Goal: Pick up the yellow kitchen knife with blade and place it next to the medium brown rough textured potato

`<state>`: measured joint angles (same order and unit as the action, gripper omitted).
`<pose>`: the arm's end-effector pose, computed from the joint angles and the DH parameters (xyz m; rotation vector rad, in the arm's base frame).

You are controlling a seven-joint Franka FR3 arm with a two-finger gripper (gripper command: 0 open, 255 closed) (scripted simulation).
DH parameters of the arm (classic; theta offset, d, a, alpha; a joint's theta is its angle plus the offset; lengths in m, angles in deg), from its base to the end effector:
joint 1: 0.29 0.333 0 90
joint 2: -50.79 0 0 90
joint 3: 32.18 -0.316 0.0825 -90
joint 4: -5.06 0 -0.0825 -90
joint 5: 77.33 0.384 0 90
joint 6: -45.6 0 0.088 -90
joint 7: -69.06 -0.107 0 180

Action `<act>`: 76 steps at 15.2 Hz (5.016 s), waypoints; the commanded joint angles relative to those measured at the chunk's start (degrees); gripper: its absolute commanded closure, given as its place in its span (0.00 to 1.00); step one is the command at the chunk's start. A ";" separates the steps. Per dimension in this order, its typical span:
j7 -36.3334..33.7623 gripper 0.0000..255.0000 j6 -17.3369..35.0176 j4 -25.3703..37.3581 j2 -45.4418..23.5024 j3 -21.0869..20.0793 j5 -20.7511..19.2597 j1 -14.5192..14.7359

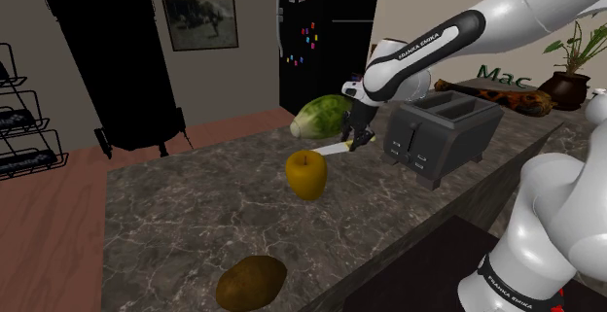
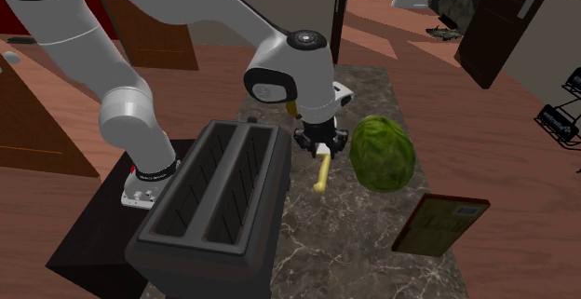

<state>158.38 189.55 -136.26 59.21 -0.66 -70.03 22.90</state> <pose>0.4751 -0.0702 0.3581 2.4543 1.8950 0.3592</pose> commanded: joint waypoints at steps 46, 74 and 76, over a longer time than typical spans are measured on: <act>-23.05 0.00 3.40 -11.96 10.83 -12.86 -8.41 0.37; -22.94 1.00 3.91 -11.02 9.36 -12.76 -7.79 0.94; -23.45 1.00 2.03 -10.35 10.60 -13.12 -8.29 0.63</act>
<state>135.06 192.74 -147.05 69.12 -13.69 -78.01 23.76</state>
